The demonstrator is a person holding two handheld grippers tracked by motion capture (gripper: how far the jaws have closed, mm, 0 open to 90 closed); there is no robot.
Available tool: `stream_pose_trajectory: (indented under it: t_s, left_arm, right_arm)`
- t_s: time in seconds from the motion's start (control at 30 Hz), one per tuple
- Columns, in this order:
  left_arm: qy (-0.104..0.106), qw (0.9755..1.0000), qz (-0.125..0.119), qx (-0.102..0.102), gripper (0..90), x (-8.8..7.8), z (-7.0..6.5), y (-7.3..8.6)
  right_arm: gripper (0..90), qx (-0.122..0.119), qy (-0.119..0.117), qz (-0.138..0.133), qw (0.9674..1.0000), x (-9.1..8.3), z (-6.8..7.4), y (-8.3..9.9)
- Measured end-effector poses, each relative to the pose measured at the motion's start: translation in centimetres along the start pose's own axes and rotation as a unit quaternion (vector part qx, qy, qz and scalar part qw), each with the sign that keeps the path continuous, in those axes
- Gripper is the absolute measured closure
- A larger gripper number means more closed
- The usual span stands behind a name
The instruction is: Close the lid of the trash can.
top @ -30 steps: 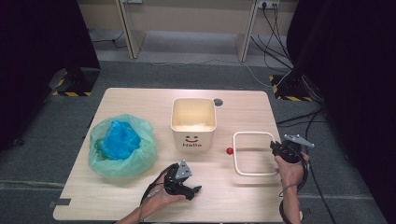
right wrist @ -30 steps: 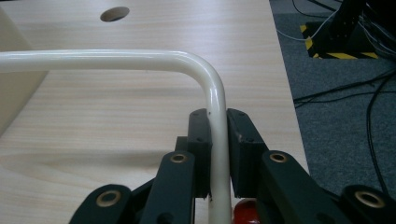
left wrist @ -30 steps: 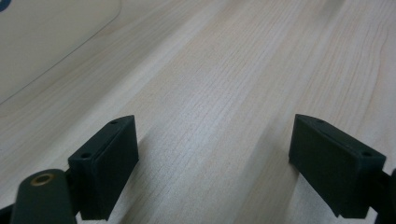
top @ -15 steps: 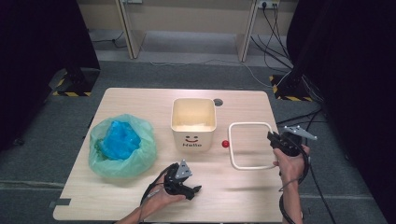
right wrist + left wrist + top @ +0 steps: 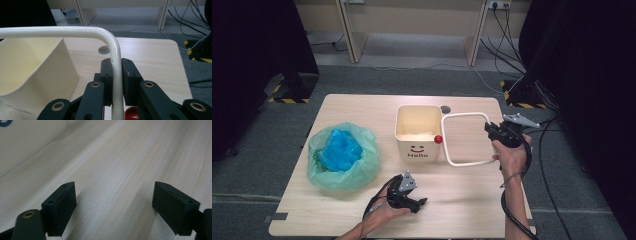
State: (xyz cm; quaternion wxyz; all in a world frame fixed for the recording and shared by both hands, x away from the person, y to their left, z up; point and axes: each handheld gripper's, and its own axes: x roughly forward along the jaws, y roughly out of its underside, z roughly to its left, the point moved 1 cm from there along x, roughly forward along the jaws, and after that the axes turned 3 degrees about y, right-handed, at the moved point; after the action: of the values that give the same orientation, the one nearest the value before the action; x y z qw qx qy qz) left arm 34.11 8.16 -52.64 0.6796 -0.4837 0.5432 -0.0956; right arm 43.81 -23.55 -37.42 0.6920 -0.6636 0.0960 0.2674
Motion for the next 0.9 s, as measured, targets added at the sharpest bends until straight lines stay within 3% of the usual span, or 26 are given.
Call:
stream_pose_trajectory:
  t_s: [0.17, 0.5, 0.7, 0.9]
  left_arm:
    - [0.001, 0.9996, -0.019, -0.022, 19.4, -0.3, 0.4, 0.1]
    - [-0.018, 0.9983, -0.054, -0.006, 19.4, -1.8, 0.3, -1.3]
    - [-0.025, 0.9972, -0.07, -0.011, 19.3, -2.7, 0.7, -2.0]
    - [-0.025, 0.9971, -0.07, -0.017, 19.0, -2.9, 1.1, -2.1]
  right_arm:
    - [80.7, -0.013, -0.013, 0.001, 0.9998, 0.9, 2.1, -1.6]
    - [80.6, -0.027, -0.029, 0.01, 0.9992, 2.8, 5.1, -3.0]
    - [80.6, -0.03, -0.034, 0.015, 0.9988, 3.5, 6.3, -3.3]
    - [80.6, -0.031, -0.038, 0.018, 0.9986, 4.1, 7.2, -3.8]
